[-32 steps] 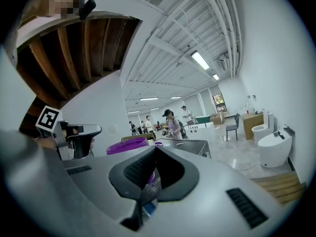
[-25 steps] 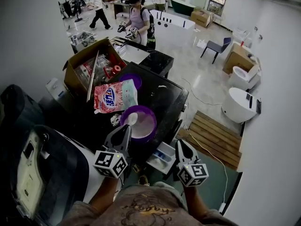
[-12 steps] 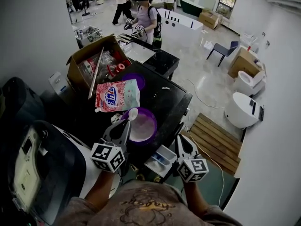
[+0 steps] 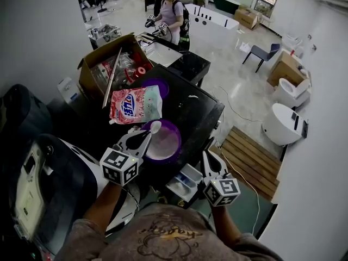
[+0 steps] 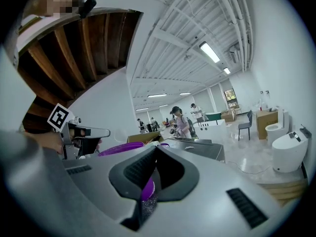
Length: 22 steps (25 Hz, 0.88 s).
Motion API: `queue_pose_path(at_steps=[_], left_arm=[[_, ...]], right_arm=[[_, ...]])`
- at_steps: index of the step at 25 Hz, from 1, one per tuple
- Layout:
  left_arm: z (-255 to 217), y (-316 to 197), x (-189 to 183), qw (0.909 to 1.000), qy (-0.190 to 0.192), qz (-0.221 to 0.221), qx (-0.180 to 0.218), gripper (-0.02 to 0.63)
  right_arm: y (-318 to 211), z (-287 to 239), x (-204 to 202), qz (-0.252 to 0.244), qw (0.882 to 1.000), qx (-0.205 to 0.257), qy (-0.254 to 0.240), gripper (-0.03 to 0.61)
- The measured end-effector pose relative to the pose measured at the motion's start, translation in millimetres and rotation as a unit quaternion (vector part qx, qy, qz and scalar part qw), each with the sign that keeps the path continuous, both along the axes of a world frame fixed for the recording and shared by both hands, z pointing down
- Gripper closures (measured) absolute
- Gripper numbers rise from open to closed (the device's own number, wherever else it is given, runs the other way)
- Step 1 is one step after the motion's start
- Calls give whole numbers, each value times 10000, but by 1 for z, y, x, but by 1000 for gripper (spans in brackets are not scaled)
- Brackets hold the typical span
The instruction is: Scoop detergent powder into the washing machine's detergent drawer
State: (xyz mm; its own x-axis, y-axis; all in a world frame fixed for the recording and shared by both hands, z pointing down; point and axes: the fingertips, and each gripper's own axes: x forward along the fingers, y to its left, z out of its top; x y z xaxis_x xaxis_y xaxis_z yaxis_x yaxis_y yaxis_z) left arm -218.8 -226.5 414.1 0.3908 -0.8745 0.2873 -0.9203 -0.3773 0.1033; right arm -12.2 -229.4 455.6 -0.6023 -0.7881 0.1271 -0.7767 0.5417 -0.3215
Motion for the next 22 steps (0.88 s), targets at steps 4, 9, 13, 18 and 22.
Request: queue_pose_path(at_steps=[4, 9, 13, 18, 22], left_arm=[[7, -9, 6, 9974, -497, 463, -258, 589], [16, -19, 12, 9900, -981, 847, -558, 589], [25, -25, 17, 9814, -1208, 1204, -882, 589], [38, -34, 25, 9635, -1755, 1586, -1254, 588], [51, -36, 30, 9479, -2166, 1783, -1513, 588]], right_arm=[[2, 8, 3, -80, 9999, 27, 107, 577], [3, 6, 5, -33, 10000, -50, -59, 577], [4, 8, 9, -27, 9999, -87, -80, 577], [5, 12, 17, -4, 9999, -89, -73, 577], [5, 12, 22, 40, 9999, -103, -109, 577]])
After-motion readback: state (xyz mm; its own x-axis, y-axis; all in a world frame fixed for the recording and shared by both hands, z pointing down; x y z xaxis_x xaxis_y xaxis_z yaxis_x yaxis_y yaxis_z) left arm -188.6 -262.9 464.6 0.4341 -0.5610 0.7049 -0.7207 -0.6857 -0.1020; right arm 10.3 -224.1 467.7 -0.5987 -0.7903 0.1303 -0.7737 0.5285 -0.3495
